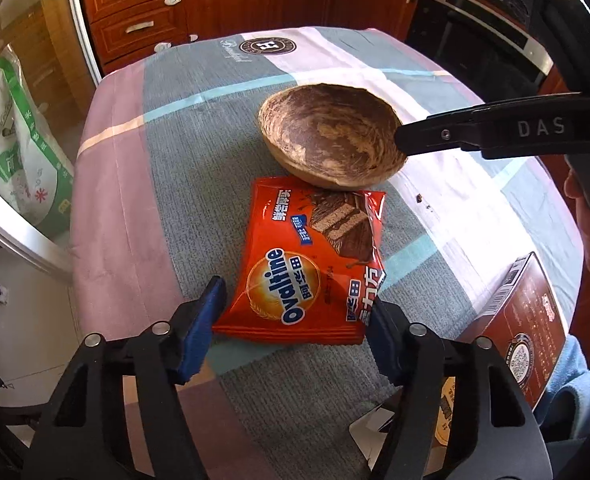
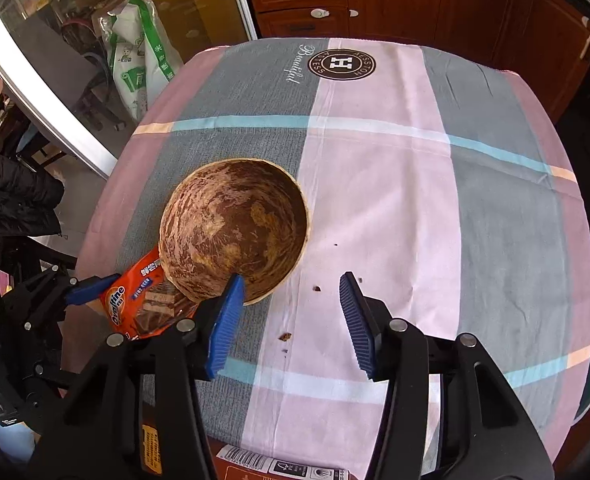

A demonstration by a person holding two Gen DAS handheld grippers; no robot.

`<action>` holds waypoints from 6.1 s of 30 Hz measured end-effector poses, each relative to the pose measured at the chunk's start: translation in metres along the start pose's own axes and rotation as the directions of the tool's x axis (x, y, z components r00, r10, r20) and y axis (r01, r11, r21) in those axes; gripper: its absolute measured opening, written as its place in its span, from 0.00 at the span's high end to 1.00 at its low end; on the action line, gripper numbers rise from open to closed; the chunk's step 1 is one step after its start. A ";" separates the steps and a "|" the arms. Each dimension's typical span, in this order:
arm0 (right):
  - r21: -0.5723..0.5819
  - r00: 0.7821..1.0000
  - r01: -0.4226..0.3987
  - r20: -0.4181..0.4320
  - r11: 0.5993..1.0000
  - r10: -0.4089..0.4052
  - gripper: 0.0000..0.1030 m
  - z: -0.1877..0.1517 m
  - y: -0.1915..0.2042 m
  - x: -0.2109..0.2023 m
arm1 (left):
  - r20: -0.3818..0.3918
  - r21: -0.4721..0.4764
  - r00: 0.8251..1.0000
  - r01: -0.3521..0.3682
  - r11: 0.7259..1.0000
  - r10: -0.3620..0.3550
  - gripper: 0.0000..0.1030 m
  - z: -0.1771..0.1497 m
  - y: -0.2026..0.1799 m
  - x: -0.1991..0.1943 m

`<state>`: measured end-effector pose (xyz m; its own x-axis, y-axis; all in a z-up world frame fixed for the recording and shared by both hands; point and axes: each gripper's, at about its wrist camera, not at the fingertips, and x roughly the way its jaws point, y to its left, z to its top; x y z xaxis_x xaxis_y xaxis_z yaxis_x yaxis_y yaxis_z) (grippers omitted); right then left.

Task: Collect trash
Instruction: 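Grasp the wooden bowl rim with the right tool while the left tool grasps the orange wrapper, then carry the wooden bowl and orange wrapper over the bin and release both, then lift both open tools away from the bin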

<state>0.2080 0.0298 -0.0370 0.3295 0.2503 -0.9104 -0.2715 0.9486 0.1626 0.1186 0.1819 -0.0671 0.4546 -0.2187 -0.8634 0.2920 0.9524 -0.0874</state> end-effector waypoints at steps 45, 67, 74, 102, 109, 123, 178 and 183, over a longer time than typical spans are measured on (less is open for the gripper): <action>0.069 0.980 0.026 0.195 0.997 -0.039 0.94 0.009 -0.036 -0.049 | 0.060 -0.190 0.997 -0.031 0.981 0.044 0.36 0.020 0.003 -0.037; 0.223 0.963 -0.034 0.269 0.974 -0.028 0.94 -0.050 -0.133 -0.113 | 0.076 -0.068 0.997 -0.019 0.998 0.024 0.35 0.052 -0.089 -0.050; 0.289 0.955 -0.043 0.292 0.956 -0.045 0.94 -0.071 -0.174 -0.129 | 0.065 0.010 0.998 0.002 1.000 -0.002 0.35 0.068 -0.136 -0.039; 0.622 0.906 0.009 0.326 0.783 -0.270 0.94 -0.204 -0.388 -0.197 | -0.023 0.345 0.990 0.141 0.928 -0.142 0.35 0.138 -0.390 0.039; 0.670 0.899 0.071 0.278 0.739 -0.338 0.94 -0.228 -0.428 -0.201 | -0.063 0.365 0.983 0.186 0.912 -0.175 0.35 0.150 -0.440 0.073; 0.679 0.916 0.215 0.109 0.702 -0.386 0.93 -0.235 -0.471 -0.158 | -0.209 0.406 0.973 0.173 0.897 -0.094 0.34 0.167 -0.481 0.168; 0.557 0.889 0.214 0.229 0.802 -0.396 0.06 -0.238 -0.349 -0.256 | 0.139 0.345 0.988 0.019 0.938 -0.071 0.04 0.134 -0.424 -0.009; 0.556 0.883 0.244 0.211 0.795 -0.419 0.06 -0.259 -0.327 -0.263 | 0.116 0.310 0.989 0.051 0.949 -0.091 0.04 0.111 -0.401 -0.031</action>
<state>-0.0235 -0.3967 0.0506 0.5960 -0.1355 -0.7915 0.3670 0.9227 0.1183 0.0803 -0.2167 0.0499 0.5206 -0.3279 -0.7884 0.5614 0.8271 0.0267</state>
